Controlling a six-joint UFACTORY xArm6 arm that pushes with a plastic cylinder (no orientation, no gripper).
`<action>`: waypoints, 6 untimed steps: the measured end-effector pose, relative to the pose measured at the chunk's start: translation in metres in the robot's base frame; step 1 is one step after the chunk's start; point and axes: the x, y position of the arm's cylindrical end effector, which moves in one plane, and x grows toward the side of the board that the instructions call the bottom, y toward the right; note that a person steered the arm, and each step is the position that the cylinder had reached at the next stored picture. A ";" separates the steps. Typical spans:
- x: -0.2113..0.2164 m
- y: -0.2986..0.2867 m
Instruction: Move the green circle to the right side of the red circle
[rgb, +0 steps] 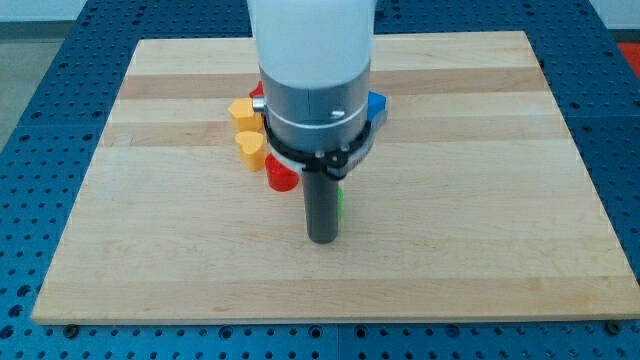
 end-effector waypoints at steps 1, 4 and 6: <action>-0.030 0.000; -0.038 0.000; -0.038 0.019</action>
